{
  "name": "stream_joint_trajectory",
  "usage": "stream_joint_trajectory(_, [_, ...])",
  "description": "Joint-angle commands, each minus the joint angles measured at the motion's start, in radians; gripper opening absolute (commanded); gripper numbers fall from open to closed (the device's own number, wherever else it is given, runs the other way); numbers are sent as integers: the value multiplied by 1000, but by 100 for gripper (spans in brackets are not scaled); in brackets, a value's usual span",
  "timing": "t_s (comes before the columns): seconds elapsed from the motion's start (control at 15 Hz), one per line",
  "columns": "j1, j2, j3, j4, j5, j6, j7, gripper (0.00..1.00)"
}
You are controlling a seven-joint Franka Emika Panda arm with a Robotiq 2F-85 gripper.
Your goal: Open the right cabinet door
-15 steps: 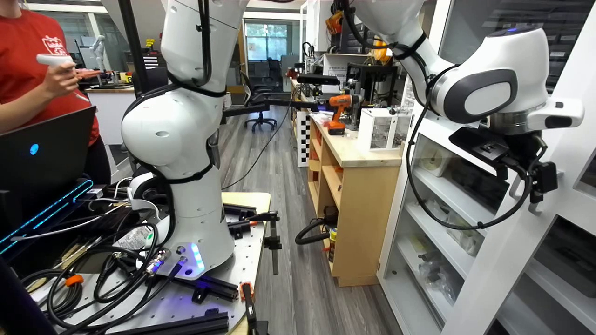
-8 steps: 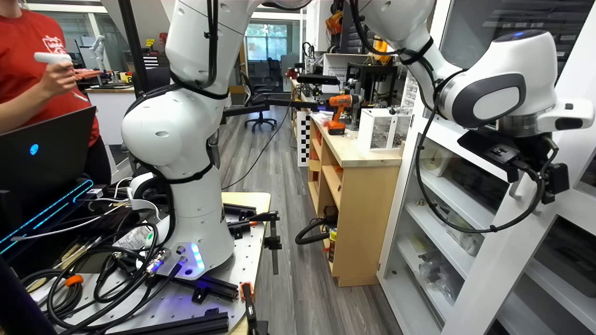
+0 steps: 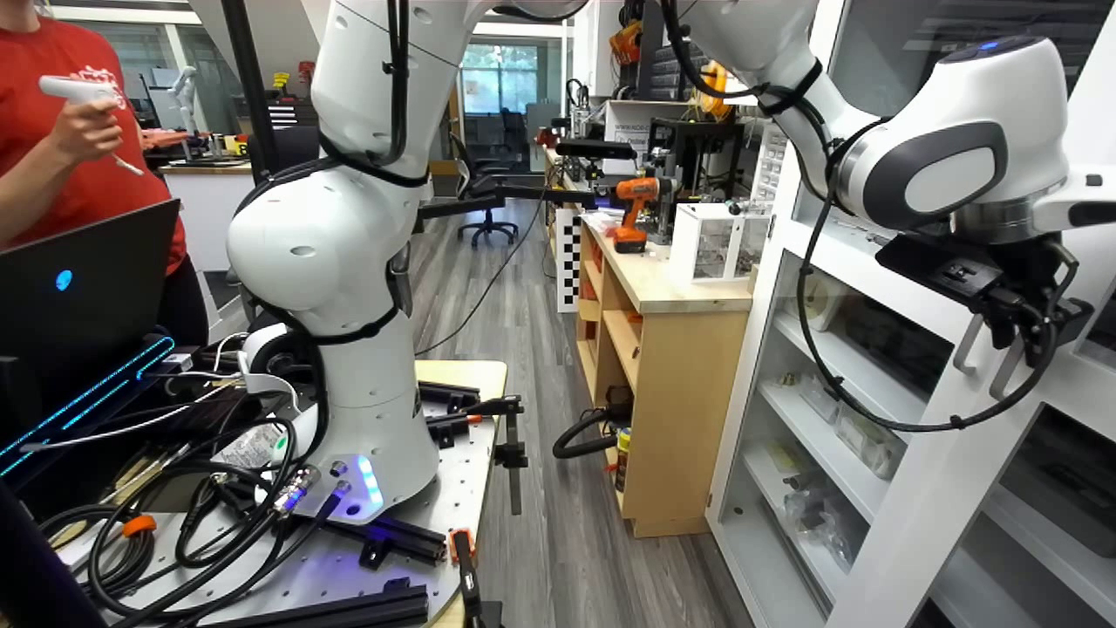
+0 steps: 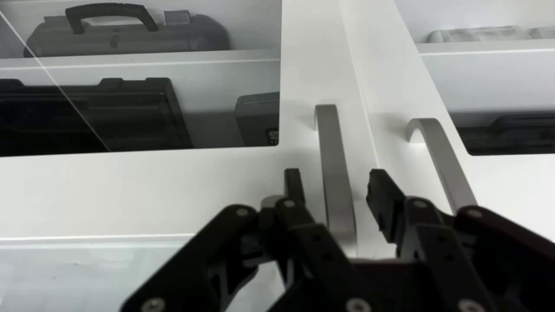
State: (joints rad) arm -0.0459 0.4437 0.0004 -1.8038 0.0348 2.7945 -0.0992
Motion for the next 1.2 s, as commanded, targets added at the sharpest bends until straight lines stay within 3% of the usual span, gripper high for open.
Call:
stream_joint_trajectory(0.0, [-24,-20,17,3,3,-24,-28,13])
stream_joint_trajectory(0.13, [-23,-28,15,-3,-1,-34,-29,1])
stream_joint_trajectory(0.4, [-47,-45,42,-22,16,-53,-78,4])
stream_joint_trajectory(0.87, [-275,-99,243,-69,259,-91,-475,4])
stream_joint_trajectory(1.0, [-326,-108,277,-76,331,-120,-587,4])
stream_joint_trajectory(1.13, [-344,-125,270,-89,384,-151,-675,4])
